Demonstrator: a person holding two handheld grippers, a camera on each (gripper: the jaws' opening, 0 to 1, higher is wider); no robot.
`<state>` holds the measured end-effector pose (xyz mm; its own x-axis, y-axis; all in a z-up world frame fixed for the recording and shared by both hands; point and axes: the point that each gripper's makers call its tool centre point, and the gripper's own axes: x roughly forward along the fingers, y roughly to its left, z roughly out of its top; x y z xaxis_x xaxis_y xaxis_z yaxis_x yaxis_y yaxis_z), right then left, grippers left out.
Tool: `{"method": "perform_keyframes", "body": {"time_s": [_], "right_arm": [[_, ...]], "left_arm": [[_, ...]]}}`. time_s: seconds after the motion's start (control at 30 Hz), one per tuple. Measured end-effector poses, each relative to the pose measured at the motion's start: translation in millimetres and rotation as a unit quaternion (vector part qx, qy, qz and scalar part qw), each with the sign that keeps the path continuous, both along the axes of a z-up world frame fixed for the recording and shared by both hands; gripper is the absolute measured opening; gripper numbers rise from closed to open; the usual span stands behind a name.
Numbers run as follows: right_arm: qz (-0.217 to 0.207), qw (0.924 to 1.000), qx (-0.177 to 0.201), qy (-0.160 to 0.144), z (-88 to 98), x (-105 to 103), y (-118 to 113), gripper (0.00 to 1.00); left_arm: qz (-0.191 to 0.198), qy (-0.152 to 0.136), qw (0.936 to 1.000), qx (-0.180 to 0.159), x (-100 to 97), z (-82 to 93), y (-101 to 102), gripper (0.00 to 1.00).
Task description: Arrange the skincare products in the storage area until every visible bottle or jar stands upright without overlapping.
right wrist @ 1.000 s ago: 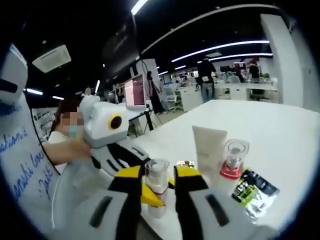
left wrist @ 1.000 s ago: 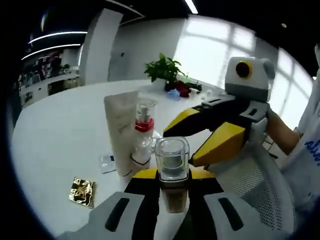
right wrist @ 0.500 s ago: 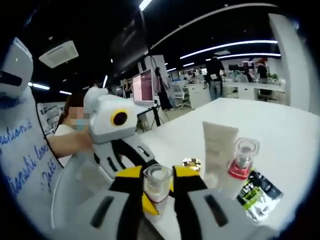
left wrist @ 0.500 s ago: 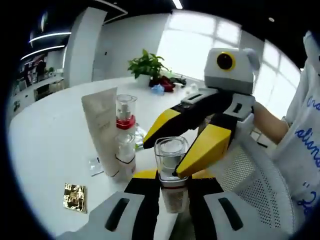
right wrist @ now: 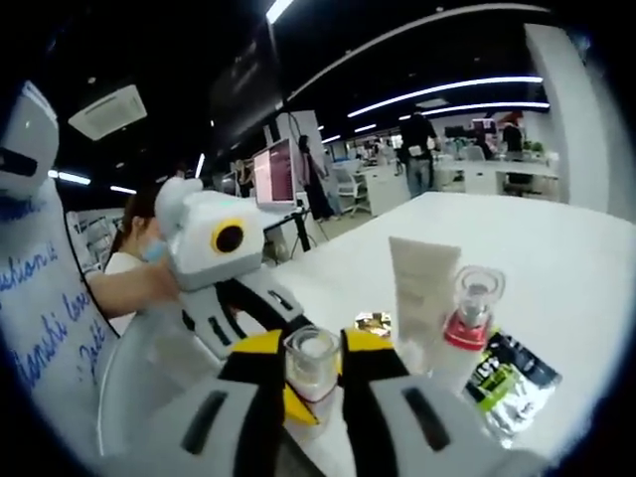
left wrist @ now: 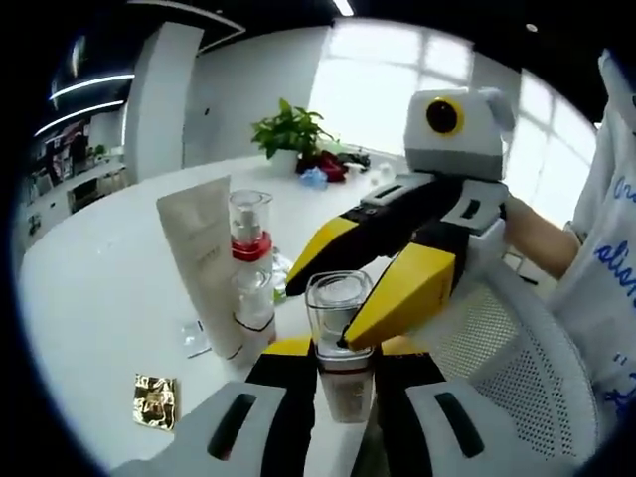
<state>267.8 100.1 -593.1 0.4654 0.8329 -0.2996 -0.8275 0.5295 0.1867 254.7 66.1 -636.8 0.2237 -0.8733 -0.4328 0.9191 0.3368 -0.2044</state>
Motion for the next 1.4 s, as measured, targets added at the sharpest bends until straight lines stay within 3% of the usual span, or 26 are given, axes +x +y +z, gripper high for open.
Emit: {"method": "perform_keyframes", "body": {"time_s": [0.53,0.7,1.07,1.4], "right_arm": [[-0.036,0.9991,-0.022,-0.005,-6.7,13.2,-25.4,0.2],[-0.047,0.9983,-0.033,-0.007,-10.1,16.2,-35.9,0.2],[-0.079,0.9952,-0.057,-0.006,-20.7,28.8,-62.8,0.2],[-0.095,0.9929,-0.071,-0.01,-26.0,35.8,-70.7,0.21]], "left_arm": [[0.018,-0.002,0.9998,0.01,9.3,-6.2,-1.4,0.2],[0.016,0.007,0.9997,0.015,6.9,-12.3,-9.0,0.16],[0.009,0.022,0.9986,0.047,7.3,-23.3,-22.8,0.12],[0.039,0.041,0.995,0.083,17.6,-35.8,-41.7,0.08]]}}
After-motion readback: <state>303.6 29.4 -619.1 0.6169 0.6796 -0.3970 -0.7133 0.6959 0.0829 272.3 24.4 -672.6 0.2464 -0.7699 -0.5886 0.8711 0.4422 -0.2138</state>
